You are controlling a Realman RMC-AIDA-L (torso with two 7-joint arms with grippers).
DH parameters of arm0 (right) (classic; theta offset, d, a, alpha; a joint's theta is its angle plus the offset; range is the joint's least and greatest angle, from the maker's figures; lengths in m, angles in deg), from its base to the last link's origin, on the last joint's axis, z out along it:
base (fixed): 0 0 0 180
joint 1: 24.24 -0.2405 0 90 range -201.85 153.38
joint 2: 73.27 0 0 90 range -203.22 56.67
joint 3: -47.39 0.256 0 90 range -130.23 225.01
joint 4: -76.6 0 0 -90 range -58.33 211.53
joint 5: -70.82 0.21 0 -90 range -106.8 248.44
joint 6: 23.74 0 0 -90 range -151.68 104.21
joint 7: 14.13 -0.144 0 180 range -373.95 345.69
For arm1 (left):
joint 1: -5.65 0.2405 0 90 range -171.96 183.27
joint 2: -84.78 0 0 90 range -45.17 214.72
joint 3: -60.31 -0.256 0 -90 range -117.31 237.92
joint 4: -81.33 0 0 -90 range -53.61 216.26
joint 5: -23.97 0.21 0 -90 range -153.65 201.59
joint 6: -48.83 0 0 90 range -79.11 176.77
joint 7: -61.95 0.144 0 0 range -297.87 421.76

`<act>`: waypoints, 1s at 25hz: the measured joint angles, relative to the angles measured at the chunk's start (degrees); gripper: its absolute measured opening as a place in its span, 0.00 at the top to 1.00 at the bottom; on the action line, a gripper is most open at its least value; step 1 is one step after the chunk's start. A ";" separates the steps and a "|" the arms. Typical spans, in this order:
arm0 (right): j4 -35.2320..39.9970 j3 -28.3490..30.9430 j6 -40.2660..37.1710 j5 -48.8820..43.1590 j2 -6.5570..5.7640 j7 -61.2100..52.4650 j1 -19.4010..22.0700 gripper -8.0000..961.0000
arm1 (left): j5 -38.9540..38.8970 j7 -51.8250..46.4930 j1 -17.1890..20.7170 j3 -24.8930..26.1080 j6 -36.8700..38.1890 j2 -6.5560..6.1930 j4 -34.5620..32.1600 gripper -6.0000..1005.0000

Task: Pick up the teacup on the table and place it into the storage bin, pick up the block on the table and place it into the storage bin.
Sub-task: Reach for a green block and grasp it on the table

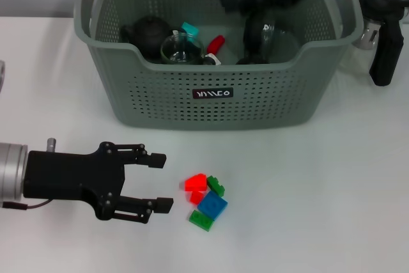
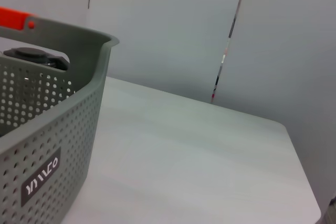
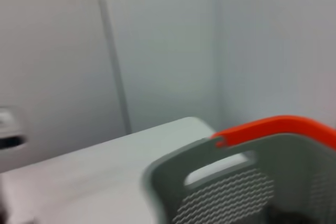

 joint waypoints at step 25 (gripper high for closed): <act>-5.97 0.34 -23.10 -6.67 0.69 6.63 5.62 0.02 | 0.03 0.88 -1.49 -0.69 -0.09 -0.39 0.00 0.19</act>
